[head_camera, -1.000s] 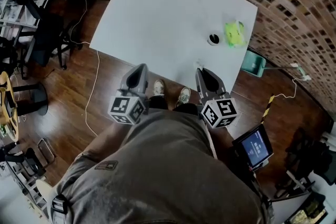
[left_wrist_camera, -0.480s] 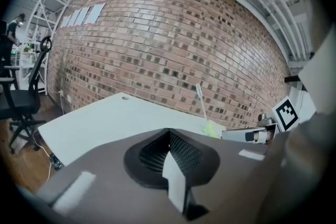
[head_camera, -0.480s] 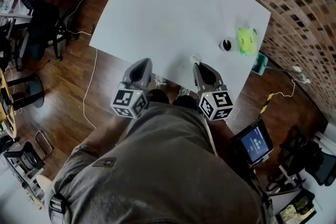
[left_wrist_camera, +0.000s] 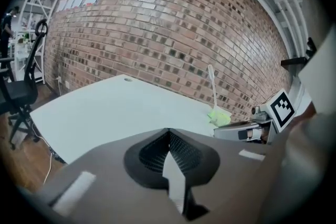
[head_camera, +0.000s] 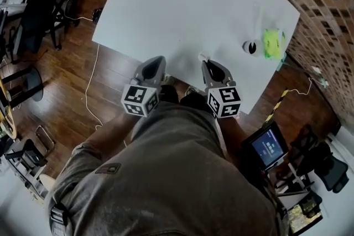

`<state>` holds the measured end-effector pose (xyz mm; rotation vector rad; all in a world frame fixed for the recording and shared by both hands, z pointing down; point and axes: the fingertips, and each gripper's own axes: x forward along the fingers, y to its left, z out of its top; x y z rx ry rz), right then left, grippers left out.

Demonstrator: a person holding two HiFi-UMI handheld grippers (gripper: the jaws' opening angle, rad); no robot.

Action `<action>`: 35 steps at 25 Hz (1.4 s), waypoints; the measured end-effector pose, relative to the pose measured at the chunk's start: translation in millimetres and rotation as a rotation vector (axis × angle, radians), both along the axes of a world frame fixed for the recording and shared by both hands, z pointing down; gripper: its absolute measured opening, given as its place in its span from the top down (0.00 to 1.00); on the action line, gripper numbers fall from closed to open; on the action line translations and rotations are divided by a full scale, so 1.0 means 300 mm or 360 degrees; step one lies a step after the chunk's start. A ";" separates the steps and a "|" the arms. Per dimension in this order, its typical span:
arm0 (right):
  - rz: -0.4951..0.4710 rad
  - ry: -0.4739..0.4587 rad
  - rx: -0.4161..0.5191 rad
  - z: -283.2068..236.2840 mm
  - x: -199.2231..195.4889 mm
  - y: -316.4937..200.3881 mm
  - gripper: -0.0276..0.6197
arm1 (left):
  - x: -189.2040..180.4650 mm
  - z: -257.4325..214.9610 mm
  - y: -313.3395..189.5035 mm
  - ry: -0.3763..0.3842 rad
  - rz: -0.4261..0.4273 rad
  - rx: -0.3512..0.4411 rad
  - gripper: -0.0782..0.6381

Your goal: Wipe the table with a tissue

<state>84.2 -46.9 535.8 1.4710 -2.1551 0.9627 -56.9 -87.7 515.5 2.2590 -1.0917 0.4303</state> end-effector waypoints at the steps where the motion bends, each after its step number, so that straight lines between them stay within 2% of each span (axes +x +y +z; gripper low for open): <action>1: -0.0006 0.0006 -0.0017 0.015 -0.006 -0.004 0.91 | -0.001 0.014 -0.004 -0.0005 0.0005 -0.0014 0.89; 8: -0.0110 0.0098 -0.0137 0.116 -0.048 -0.035 0.91 | -0.015 0.086 -0.024 -0.0022 0.0023 -0.0074 0.89; 13: -0.0248 0.0231 -0.0191 0.171 -0.081 -0.085 0.91 | -0.060 0.106 -0.046 -0.0016 -0.0029 -0.0096 0.89; 22: -0.0393 0.0432 -0.0330 0.251 -0.109 -0.120 0.91 | -0.158 0.130 -0.094 -0.0016 -0.0107 -0.0125 0.89; 29: -0.0602 0.0392 -0.0347 0.246 -0.282 -0.063 0.91 | -0.197 0.137 -0.118 0.0016 -0.0145 -0.0147 0.89; 35: -0.0601 0.0386 -0.0367 0.246 -0.287 -0.072 0.91 | -0.211 0.127 -0.143 0.0028 -0.0157 -0.0133 0.89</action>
